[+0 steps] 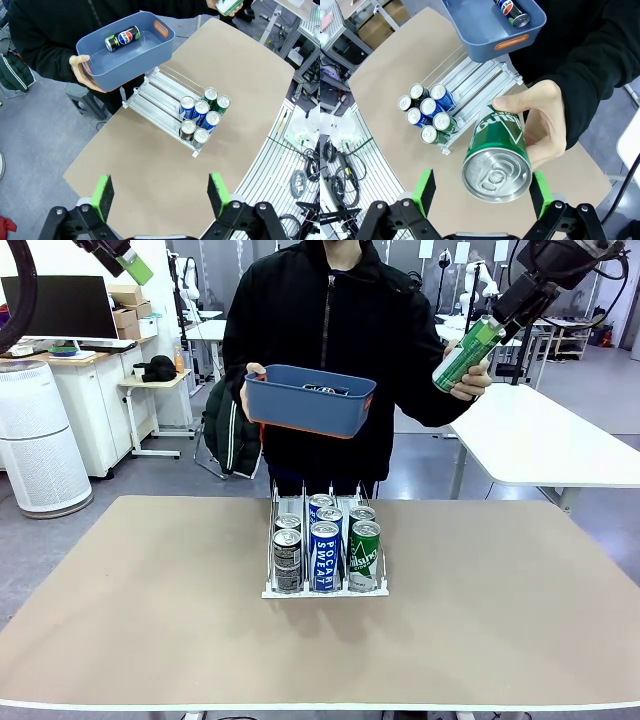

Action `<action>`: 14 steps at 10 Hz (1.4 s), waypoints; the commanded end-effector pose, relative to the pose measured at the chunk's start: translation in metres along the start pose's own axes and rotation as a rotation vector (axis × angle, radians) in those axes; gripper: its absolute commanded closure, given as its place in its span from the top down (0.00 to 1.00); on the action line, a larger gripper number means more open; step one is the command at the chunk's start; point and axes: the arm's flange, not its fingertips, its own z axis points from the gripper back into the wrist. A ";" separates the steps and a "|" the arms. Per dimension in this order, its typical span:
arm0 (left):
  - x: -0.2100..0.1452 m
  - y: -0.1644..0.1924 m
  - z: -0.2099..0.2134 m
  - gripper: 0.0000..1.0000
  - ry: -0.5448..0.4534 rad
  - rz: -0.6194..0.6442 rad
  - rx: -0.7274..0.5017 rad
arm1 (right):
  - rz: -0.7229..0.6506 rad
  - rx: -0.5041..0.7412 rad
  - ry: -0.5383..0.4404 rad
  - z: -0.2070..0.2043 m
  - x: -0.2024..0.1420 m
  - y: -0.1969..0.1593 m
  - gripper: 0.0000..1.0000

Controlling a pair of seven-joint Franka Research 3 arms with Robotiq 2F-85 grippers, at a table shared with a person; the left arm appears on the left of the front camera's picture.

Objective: Fill the beverage cans into the dispenser.
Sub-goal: Pick up the Sprite handed by the human.

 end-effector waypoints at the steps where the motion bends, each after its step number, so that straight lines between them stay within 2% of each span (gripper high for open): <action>1: -0.001 0.000 0.001 1.00 0.000 0.010 0.000 | 0.003 0.006 -0.009 -0.006 0.007 -0.003 1.00; 14: -0.001 0.000 0.001 1.00 0.000 0.010 0.000 | 0.034 0.062 -0.013 -0.028 0.019 -0.008 1.00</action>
